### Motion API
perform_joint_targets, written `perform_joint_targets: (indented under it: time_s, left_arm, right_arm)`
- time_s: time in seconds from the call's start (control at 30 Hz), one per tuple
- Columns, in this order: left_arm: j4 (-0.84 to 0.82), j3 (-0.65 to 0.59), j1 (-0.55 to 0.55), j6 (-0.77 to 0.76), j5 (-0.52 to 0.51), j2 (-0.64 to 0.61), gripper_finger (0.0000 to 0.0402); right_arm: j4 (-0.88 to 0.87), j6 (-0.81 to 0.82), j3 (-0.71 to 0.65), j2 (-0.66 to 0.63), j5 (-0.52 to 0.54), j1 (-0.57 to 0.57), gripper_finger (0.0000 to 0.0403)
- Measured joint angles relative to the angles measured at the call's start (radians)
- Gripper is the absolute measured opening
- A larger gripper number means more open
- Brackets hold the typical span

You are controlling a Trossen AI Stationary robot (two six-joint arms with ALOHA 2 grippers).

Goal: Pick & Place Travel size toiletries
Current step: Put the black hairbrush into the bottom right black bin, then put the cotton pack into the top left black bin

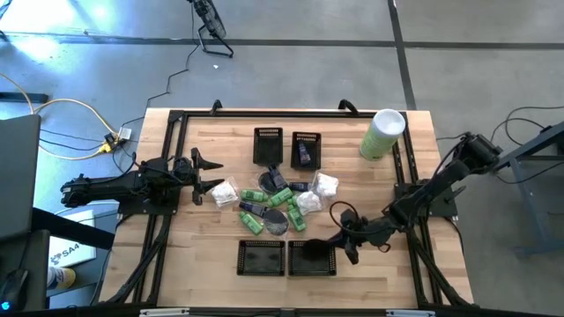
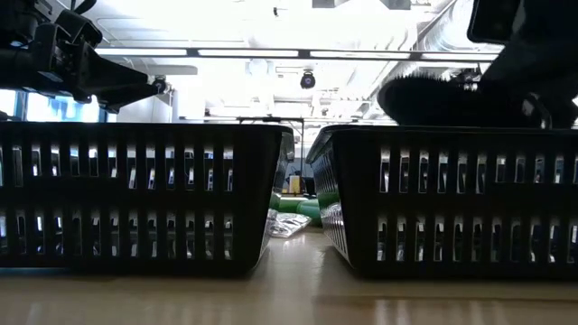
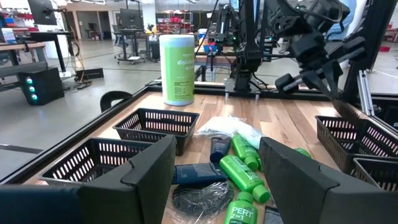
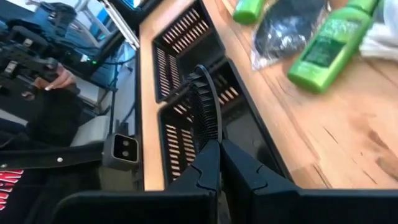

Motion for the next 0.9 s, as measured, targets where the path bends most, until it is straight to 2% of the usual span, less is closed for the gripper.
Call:
perform_joint_targets:
  time_s: [0.3,0.57,0.73,0.9]
  left_arm:
    - [0.000,0.000,0.000,0.000,0.000,0.000,0.0230]
    - [0.000,0.000,0.000,0.000,0.000,0.000,0.0230]
    - [0.000,0.000,0.000,0.000,0.000,0.000,0.0230]
    - [0.000,0.000,0.000,0.000,0.000,0.000,0.0230]
  right_arm:
    - [0.002,0.048,0.002,0.020,-0.059,-0.001,0.0011]
    - [-0.013,0.042,0.002,0.020,-0.054,-0.001,0.0072]
    - [0.017,-0.054,0.002,0.020,-0.104,-0.001,0.0098]
    - [0.092,-0.177,0.002,0.010,-0.095,-0.030,0.0084]
